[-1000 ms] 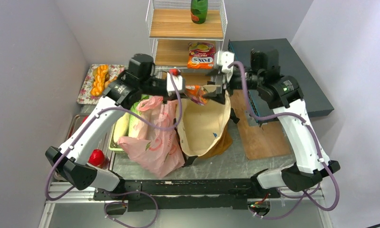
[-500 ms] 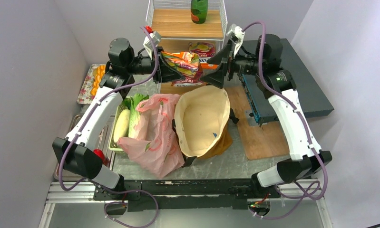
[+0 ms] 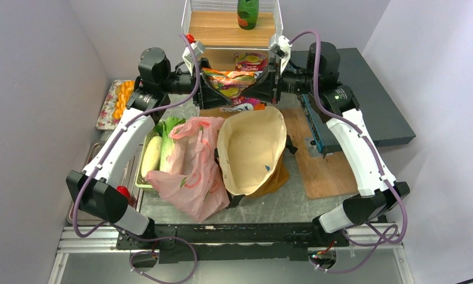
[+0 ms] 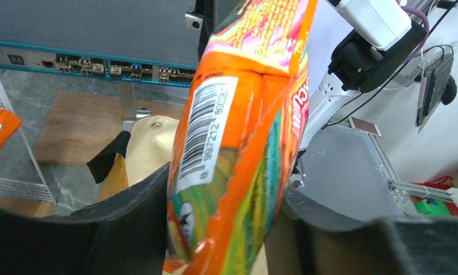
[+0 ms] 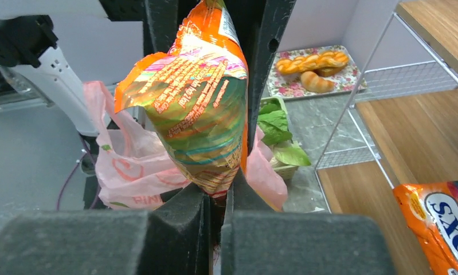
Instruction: Untie the knot of the grocery bags and take out the mixed food
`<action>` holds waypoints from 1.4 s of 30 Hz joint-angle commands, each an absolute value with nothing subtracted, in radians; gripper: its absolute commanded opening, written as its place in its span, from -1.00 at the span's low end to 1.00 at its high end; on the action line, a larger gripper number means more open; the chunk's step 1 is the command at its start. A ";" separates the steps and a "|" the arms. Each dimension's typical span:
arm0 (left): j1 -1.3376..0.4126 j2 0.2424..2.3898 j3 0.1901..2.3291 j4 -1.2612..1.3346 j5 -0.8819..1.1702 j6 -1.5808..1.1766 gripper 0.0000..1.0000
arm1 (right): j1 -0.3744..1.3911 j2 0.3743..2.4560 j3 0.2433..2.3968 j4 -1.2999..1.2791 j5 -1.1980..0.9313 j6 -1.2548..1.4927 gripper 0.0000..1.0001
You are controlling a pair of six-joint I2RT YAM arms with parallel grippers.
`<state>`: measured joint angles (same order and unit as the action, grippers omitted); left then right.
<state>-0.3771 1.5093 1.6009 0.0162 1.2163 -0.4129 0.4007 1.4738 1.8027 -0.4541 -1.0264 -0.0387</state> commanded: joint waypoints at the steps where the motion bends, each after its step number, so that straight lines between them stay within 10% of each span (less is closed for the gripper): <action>1: -0.330 1.481 1.649 -0.011 1.210 -0.378 0.29 | 0.395 1.462 1.838 -0.447 -0.991 -0.120 -1.00; 9: -0.301 1.430 1.809 -0.481 0.939 0.143 0.72 | 0.370 1.449 1.754 -0.313 -0.934 0.040 -1.00; 16: -0.376 1.142 1.455 -0.123 0.440 0.469 0.78 | 0.356 1.535 1.749 0.050 -0.669 0.663 -1.00; 26: -0.704 0.998 1.010 0.205 0.264 1.325 0.91 | 0.355 1.634 1.676 0.296 -0.694 1.102 -1.00; 42: -0.856 1.177 0.852 0.749 -0.082 1.657 0.92 | 0.378 1.594 1.628 0.208 -0.632 1.168 -1.00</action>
<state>-0.8394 1.2171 0.8650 0.5812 -0.0299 1.5711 0.3798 1.6489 1.6230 0.1741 -0.6586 1.1271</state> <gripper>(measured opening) 0.971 0.063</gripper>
